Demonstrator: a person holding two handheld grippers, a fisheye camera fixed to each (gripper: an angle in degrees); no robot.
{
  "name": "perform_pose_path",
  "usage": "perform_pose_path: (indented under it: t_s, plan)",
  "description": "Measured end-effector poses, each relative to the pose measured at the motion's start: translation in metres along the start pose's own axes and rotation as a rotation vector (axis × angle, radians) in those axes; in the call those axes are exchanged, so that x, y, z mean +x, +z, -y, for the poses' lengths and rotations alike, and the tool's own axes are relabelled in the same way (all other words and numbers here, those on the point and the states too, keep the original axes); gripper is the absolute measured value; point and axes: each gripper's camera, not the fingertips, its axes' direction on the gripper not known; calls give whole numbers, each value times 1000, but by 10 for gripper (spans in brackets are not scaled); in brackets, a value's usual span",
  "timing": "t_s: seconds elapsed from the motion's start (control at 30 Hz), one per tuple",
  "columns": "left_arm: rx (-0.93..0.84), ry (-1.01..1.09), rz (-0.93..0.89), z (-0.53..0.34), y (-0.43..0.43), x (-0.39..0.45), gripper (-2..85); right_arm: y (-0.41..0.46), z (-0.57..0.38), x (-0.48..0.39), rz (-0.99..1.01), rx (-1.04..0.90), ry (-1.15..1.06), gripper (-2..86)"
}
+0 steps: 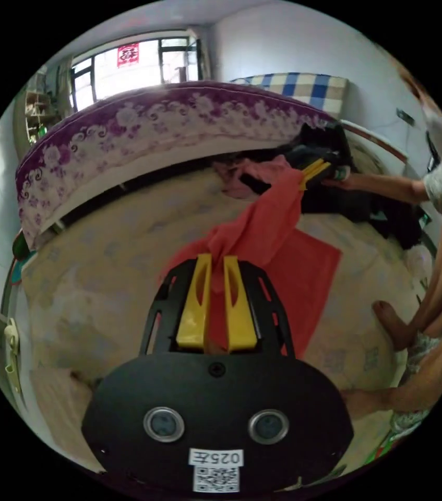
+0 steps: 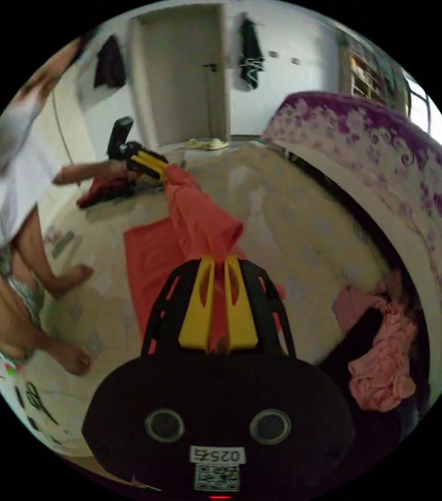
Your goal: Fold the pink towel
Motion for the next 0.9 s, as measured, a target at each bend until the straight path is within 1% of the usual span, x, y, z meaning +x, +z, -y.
perform_pose_path:
  t_s: [0.03, 0.07, 0.1, 0.13, 0.17, 0.2, 0.23, 0.3, 0.4, 0.47, 0.53, 0.57, 0.63, 0.7, 0.77, 0.8, 0.83, 0.9]
  plan:
    - [-9, -26, -31, -30, 3, 25, 3, 6, -22, -44, -95, -15, -17, 32]
    - [-21, -34, -54, -45, 8, 37, 4, 13, -34, -64, -137, -26, -21, 34]
    - [-55, -52, -90, -75, 22, 57, 6, 32, -57, -98, -208, -78, -10, 35]
    - [-97, -47, -74, -103, 39, 77, 8, 54, -77, -124, -247, -155, 20, 34]
    - [-113, -37, -42, -114, 46, 87, 8, 65, -84, -135, -250, -195, 21, 33]
    - [-112, -39, 12, -131, 55, 103, 8, 75, -95, -150, -263, -207, 85, 30]
    - [-52, -35, 54, -143, 55, 115, 8, 67, -98, -159, -338, -139, 153, 25]
    - [-18, -71, 97, -148, 49, 123, 11, 61, -90, -161, -318, -192, 201, 19]
    - [-3, -76, 123, -137, 30, 116, 12, 32, -70, -149, -292, -166, 175, 6]
    - [13, -29, 125, -119, 15, 106, 3, 10, -55, -129, -219, -140, 149, 2]
    - [40, 47, 134, -86, -2, 84, -11, -11, -32, -89, -101, -122, 154, 0]
    - [40, 63, 131, -76, -5, 76, -13, -13, -26, -76, -85, -126, 153, -1]
    - [51, 91, 143, -37, -5, 40, -16, -13, 3, -23, -74, -163, 157, -4]
    - [66, 109, 192, -9, -1, 11, -16, -12, 25, 14, -98, -172, 170, -4]
    - [88, 110, 286, 17, -5, -13, -15, -25, 44, 41, -118, -131, 173, -4]
    - [131, 89, 325, 29, -16, -23, -15, -42, 51, 49, -118, -53, 168, -4]
    - [189, 95, 334, 33, -30, -25, -15, -59, 52, 49, -117, 19, 156, -2]
    - [228, 155, 352, 21, -45, -13, -15, -75, 41, 39, -110, 78, 138, 1]
